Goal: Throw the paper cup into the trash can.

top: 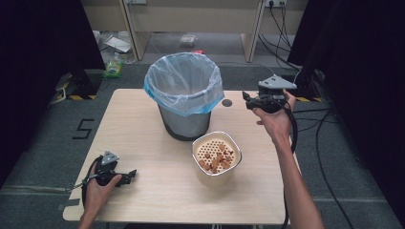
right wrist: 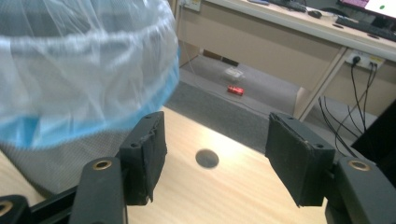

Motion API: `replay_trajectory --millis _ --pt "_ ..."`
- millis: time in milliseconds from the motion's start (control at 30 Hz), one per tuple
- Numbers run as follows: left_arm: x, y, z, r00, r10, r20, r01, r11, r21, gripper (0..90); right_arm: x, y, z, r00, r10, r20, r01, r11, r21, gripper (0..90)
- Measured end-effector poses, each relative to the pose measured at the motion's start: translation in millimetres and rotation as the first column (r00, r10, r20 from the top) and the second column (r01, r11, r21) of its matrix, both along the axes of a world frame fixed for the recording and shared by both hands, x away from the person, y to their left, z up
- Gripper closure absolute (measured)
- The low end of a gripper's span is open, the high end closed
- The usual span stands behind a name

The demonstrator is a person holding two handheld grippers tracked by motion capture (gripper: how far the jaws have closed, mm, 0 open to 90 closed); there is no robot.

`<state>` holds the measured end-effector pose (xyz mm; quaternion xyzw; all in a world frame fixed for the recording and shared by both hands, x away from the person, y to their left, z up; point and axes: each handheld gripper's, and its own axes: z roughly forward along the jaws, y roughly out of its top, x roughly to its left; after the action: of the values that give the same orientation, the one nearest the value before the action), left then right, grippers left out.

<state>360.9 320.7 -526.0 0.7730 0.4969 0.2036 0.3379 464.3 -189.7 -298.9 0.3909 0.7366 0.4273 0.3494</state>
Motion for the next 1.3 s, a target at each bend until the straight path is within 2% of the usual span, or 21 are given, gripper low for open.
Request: replay_trajectory --millis 167,367,500,600,767,1000,1067,1133,1300 --pt "0.0 0.0 0.0 1.0 0.0 0.0 0.0 1.0 0.0 0.0 -16.0 -12.1 -13.8 0.9999 -0.001 -0.016 0.001 1.0 -0.011 37.4" --pt "0.0 0.0 0.0 1.0 0.0 0.0 0.0 1.0 -0.001 0.0 -31.1 -23.4 -37.2 0.9996 -0.011 -0.026 0.011 1.0 -0.022 37.0" --pt "0.0 0.0 0.0 1.0 0.0 0.0 0.0 1.0 -0.001 0.0 -43.6 -24.7 -52.4 0.9996 -0.018 -0.023 0.017 0.999 -0.046 36.7" --pt "0.0 0.0 0.0 1.0 0.0 0.0 0.0 1.0 -0.001 0.0 -52.0 -24.2 -63.9 0.9994 -0.014 -0.03 0.012 0.999 -0.046 36.7" --pt "0.0 0.0 0.0 1.0 0.0 0.0 0.0 1.0 -0.001 0.0 -59.1 -28.3 -83.2 0.9983 -0.025 -0.053 0.023 0.998 -0.05 36.4" --pt "0.0 0.0 0.0 1.0 0.0 0.0 0.0 1.0 -0.001 0.0 -63.0 -46.5 -110.2 0.9932 -0.063 -0.098 0.063 0.998 -0.002 36.3" --pt "0.0 0.0 0.0 1.0 0.0 0.0 0.0 1.0 -0.001 0.0 -63.6 -49.9 -115.1 0.9905 -0.071 -0.118 0.07 0.997 -0.008 36.2" --pt "0.0 0.0 0.0 1.0 0.0 0.0 0.0 1.0 0.0 0.0 -66.1 -52.1 -118.8 0.9894 -0.085 -0.118 0.085 0.996 -0.003 36.2" --pt "0.0 0.0 0.0 1.0 0.0 0.0 0.0 1.0 -0.001 0.0 -73.4 -53.2 -135.5 0.9836 -0.081 -0.161 0.08 0.997 -0.01 35.9"
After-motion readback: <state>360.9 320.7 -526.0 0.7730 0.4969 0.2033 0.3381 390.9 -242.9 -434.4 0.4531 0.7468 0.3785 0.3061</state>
